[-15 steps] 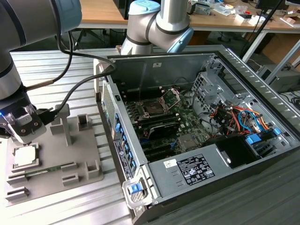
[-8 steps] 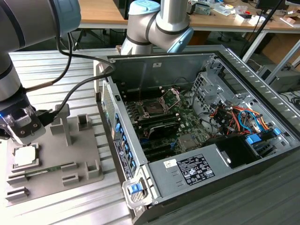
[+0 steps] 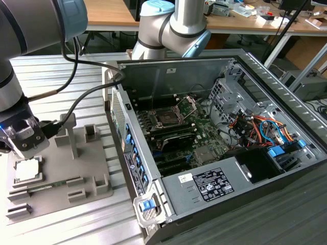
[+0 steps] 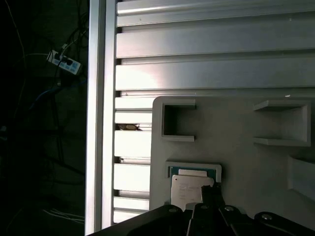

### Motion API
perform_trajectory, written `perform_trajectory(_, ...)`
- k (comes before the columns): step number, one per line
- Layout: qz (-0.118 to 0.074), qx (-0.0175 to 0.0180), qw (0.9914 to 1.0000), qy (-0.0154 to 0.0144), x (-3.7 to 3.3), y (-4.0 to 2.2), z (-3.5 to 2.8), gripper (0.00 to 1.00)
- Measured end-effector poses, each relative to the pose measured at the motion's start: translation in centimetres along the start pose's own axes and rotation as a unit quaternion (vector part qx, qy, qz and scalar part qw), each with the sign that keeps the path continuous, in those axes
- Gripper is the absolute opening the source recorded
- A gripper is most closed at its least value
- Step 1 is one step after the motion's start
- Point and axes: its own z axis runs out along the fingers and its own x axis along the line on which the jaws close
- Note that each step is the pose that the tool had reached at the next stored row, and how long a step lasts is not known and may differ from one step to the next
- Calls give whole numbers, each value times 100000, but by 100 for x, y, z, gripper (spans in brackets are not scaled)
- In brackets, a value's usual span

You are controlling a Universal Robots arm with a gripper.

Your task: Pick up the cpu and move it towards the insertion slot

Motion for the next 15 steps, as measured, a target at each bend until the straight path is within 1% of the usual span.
perform_trajectory(15, 1, 3, 100000, 6, 24, -24, 45, 11)
